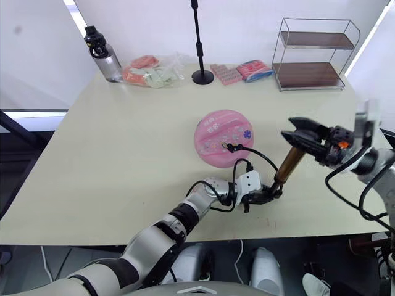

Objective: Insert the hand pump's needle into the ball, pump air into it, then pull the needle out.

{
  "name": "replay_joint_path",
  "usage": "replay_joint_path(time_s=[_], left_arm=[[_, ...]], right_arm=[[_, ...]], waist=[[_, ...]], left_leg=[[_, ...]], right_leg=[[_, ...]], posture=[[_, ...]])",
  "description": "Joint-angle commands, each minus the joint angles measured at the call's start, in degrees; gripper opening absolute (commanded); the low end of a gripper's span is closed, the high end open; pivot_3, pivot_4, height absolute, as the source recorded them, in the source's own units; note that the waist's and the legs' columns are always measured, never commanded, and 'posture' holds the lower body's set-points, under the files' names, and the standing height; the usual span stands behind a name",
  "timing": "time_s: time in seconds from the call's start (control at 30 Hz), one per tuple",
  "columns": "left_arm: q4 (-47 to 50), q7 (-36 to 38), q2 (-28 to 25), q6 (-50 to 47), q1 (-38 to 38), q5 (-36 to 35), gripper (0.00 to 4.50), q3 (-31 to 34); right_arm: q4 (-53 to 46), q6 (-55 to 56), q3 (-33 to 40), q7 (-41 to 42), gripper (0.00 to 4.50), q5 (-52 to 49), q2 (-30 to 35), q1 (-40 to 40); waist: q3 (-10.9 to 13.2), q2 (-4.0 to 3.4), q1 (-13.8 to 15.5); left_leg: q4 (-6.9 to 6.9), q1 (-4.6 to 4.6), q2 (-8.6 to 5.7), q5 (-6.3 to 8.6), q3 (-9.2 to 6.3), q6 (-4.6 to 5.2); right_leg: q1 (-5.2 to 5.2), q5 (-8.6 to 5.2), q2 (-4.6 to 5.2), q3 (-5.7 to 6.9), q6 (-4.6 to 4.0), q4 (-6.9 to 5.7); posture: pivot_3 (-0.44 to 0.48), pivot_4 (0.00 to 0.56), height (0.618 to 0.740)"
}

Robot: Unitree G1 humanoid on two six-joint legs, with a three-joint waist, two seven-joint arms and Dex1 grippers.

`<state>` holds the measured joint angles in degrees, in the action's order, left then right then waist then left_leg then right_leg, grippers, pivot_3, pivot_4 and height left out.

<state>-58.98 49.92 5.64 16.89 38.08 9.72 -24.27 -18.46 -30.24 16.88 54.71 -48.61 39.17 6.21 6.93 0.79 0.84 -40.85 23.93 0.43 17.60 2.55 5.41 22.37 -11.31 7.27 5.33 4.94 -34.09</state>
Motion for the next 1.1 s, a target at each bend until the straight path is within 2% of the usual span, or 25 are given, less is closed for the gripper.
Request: replay_joint_path(time_s=[0.03,0.23,0.4,0.53,0.7,0.93,1.1], left_arm=[[-3.0,0.3,-1.2,-3.0,-1.8,2.5,1.07,-1.4],[-2.5,0.4,-1.2,-3.3,-2.1,2.5,1.07,-1.3],[-2.5,0.5,-1.2,-3.6,-2.1,2.4,1.07,-1.2],[-2.7,0.7,-1.1,-3.7,-2.2,2.3,1.07,-1.1],[-2.6,1.1,-1.0,-3.5,-2.4,2.2,1.07,-1.1],[-2.6,1.1,-0.8,-2.5,-2.9,2.4,1.07,-1.4],[-2.6,1.0,-0.7,-2.3,-3.1,2.5,1.07,-1.6]], right_arm=[[6.2,1.5,-7.5,1.7,1.65,6.3,-2.8,-5.2],[13.6,10.1,-11.8,3.0,1.65,14.6,-6.1,-8.9],[10.6,10.0,-9.8,2.7,1.65,12.6,-5.7,-7.5],[3.0,3.8,-4.0,1.8,1.65,4.7,-0.5,-2.8],[-1.3,-3.9,2.7,0.3,1.65,-3.8,5.7,1.5],[-0.5,-12.0,12.3,-0.2,1.65,-13.6,15.2,9.0],[1.1,-15.8,15.4,-0.9,1.65,-18.0,19.4,13.7]], waist=[[-0.1,0.04,0.0],[-0.4,0.02,0.0],[-0.5,-0.1,0.0],[-0.3,-0.49,0.0],[0.1,-0.99,0.4],[0.5,-1.01,0.6],[0.6,-0.97,0.6]], left_leg=[[0.07,-0.16,0.0,0.01,0.01,0.0],[0.12,-0.23,0.1,0.0,-0.03,-0.03],[0.13,-0.34,0.13,0.02,-0.03,-0.06],[0.14,-0.29,0.12,0.04,-0.02,-0.1],[0.28,-0.07,0.03,-0.01,0.04,-0.06],[0.46,0.0,-0.12,-0.14,0.15,-0.25],[0.46,0.0,-0.13,-0.03,0.15,-0.03]], right_leg=[[-0.13,-0.03,-0.08,-0.02,-0.04,0.06],[-0.15,-0.13,-0.01,-0.06,-0.23,0.06],[-0.27,-0.14,0.03,-0.06,-0.24,0.08],[-0.24,-0.14,0.09,-0.06,-0.24,0.1],[0.02,-0.15,0.19,-0.05,-0.27,0.15],[0.12,-0.15,0.27,-0.05,-0.26,0.24],[0.15,-0.16,0.3,-0.06,-0.27,0.2]], posture=[[0.0,0.15,0.74],[0.0,0.15,0.74],[0.0,0.15,0.74],[0.0,0.15,0.74],[0.0,0.15,0.74],[0.0,0.15,0.74],[0.0,0.15,0.74]])
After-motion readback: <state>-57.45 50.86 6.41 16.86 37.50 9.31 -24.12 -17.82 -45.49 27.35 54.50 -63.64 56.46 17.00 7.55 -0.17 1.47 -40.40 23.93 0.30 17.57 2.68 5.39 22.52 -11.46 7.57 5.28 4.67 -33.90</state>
